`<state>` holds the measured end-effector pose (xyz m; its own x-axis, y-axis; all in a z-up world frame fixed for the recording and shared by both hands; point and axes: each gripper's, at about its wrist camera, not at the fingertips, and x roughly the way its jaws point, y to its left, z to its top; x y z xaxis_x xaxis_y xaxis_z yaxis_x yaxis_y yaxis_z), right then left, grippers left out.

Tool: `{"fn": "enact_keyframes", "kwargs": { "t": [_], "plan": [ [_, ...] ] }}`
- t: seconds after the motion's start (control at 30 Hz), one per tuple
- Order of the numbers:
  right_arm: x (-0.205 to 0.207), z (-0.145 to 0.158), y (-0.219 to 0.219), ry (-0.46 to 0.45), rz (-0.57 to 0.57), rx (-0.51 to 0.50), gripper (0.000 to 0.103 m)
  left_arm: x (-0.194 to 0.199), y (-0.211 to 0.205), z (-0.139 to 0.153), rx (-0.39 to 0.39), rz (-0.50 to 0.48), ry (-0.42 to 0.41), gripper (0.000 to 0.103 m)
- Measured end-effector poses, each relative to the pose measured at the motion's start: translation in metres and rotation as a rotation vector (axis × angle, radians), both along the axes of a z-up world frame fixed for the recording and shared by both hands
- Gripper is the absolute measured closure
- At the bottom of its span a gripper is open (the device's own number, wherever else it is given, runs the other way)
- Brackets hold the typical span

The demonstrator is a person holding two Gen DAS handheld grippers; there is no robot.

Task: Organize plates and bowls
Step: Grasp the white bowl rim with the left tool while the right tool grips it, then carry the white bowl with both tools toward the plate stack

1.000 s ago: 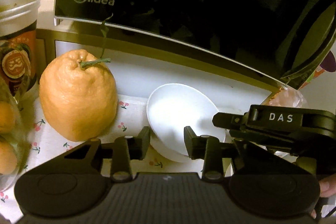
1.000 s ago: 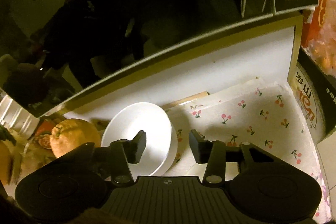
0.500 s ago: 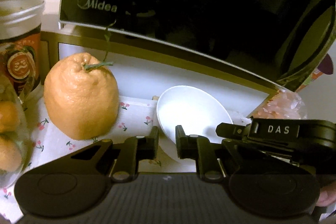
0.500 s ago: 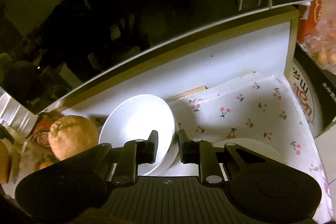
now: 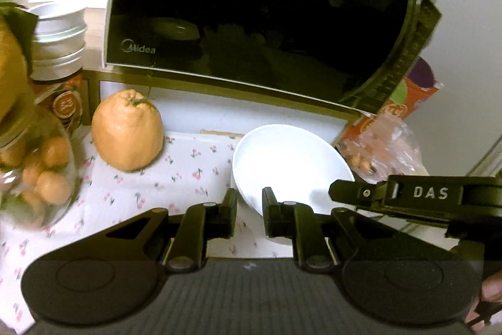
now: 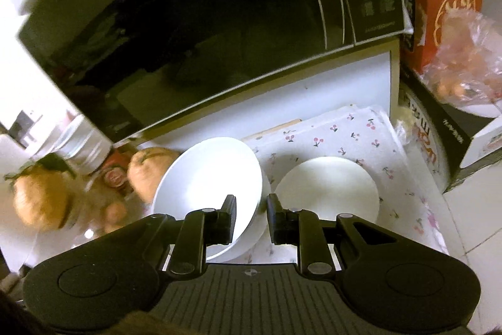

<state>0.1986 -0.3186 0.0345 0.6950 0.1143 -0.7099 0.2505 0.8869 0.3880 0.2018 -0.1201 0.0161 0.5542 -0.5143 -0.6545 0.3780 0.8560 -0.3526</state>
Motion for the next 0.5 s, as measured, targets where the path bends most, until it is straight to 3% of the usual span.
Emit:
{"fn": "enact_keyframes", "kwargs": {
  "t": [0.5],
  "plan": [
    [-0.115, 0.052, 0.027, -0.003, 0.021, -0.059, 0.082, -0.099, 0.026, 0.030, -0.016, -0.061, 0.033, 0.088]
  ]
}}
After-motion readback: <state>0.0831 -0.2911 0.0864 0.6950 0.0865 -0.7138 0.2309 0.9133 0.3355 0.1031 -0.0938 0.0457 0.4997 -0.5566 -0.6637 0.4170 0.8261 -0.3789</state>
